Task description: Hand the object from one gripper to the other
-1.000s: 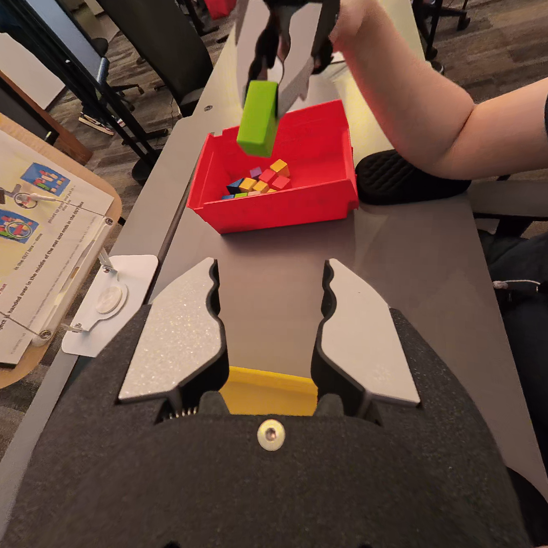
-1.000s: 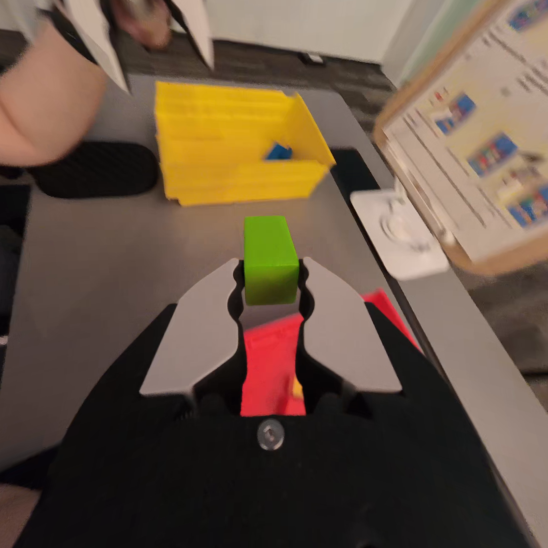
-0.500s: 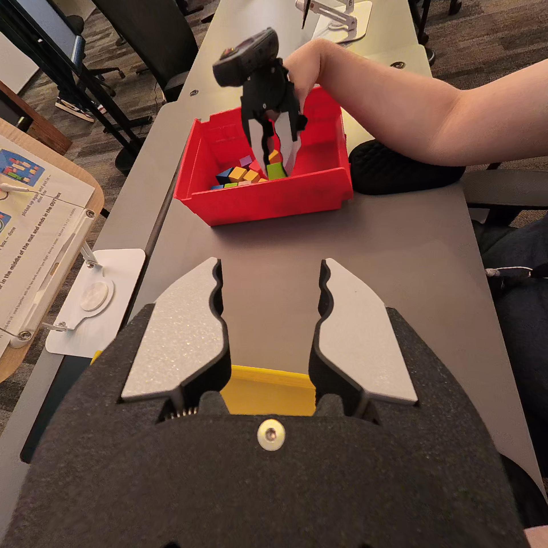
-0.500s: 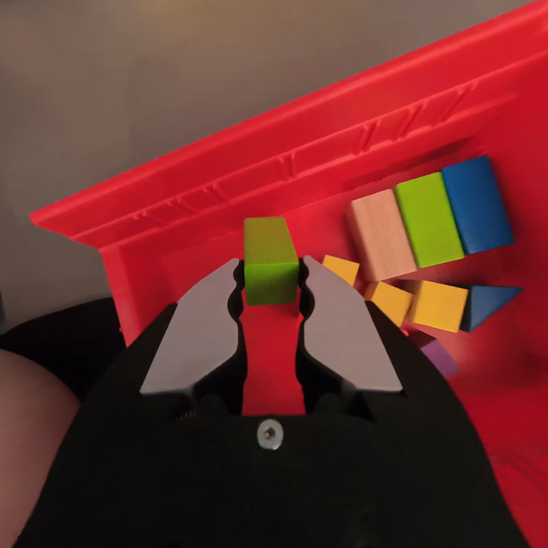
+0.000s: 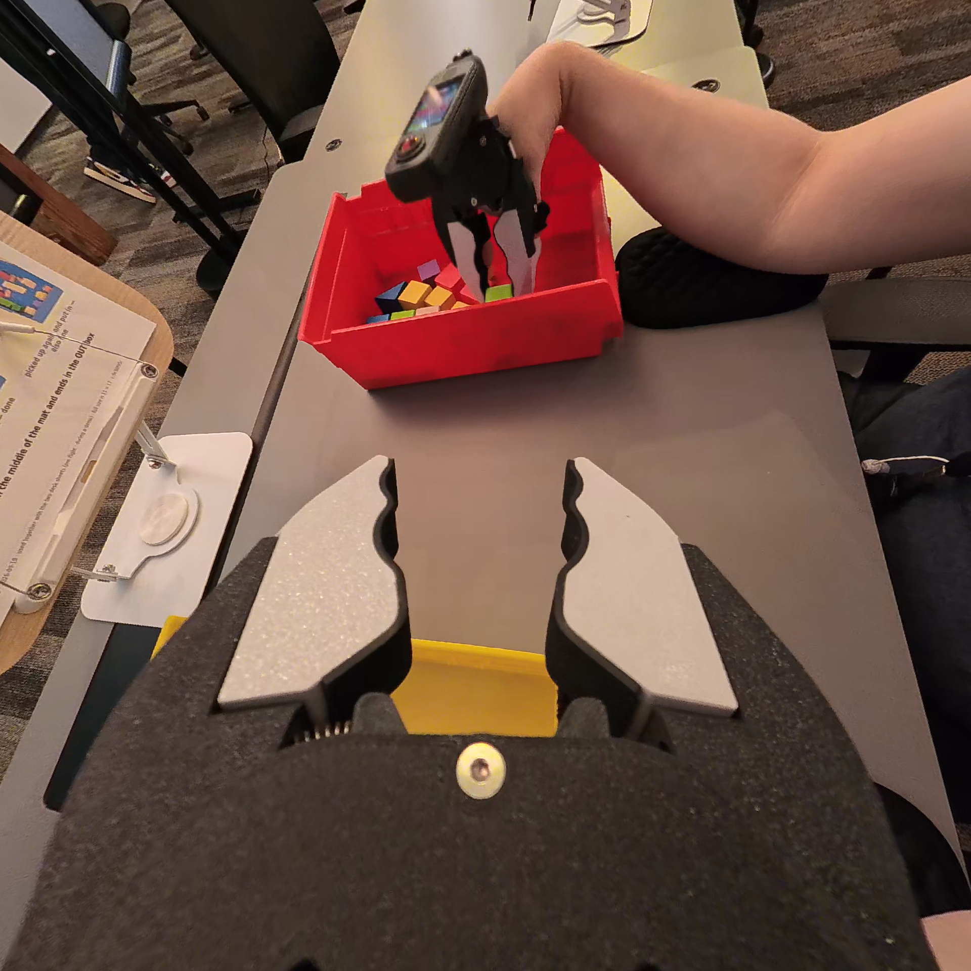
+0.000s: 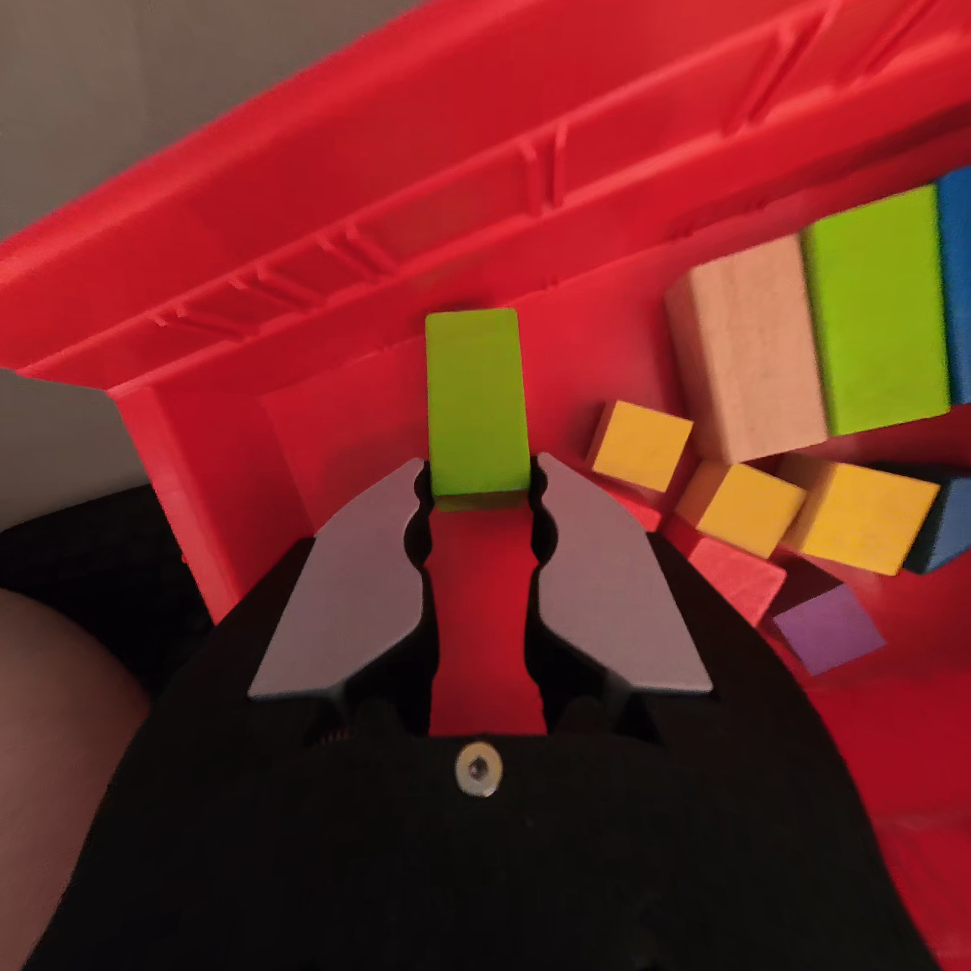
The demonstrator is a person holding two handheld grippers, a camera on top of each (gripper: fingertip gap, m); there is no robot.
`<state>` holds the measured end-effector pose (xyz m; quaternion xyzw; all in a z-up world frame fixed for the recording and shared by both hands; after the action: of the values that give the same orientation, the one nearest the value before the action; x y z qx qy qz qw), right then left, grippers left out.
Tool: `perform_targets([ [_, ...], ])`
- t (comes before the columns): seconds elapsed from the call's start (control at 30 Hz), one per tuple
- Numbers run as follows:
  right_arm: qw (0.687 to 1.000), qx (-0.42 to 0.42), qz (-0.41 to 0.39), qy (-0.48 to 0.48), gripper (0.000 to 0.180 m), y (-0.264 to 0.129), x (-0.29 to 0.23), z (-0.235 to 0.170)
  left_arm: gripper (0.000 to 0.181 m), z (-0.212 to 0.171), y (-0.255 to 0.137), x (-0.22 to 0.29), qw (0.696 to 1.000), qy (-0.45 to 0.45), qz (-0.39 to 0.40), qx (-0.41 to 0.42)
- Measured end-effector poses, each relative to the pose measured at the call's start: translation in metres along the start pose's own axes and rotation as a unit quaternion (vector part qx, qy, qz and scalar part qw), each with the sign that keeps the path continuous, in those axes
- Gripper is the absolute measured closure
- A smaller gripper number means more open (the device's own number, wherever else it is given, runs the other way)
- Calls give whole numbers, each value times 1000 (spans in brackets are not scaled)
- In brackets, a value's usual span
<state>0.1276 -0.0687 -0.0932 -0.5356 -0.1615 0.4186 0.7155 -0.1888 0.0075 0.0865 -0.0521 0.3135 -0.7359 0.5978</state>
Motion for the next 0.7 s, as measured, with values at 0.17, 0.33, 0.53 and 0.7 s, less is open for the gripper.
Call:
perform_targets([
  [0.17, 999, -28, 5, 22, 144, 6, 2, -2, 121, -1, 1, 1, 1000, 2, -1, -5],
  [0.33, 999, -1, 23, 45, 144, 5, 4, -2, 121, -1, 0, 2, 1000, 5, -3, -7],
  [0.53, 999, -16, 3, 42, 143, 9, 7, -4, 124, -2, 0, 2, 1000, 7, 0, -11],
  [0.7, 998, -32, -4, 49, 143, 10, 7, -3, 125, -1, 0, 3, 1000, 9, -1, -10],
])
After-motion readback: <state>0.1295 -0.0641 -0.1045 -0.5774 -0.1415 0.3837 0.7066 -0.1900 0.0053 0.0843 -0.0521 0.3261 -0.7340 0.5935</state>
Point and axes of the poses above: each gripper's, where its closed fingertips meet, y out along the fingers, z out of its top, x = y × z across the jaws, the point moved 5 cm from there along -y, back along the fingers, and after that the axes turned 4 degrees about z, right-handed, at the moved point
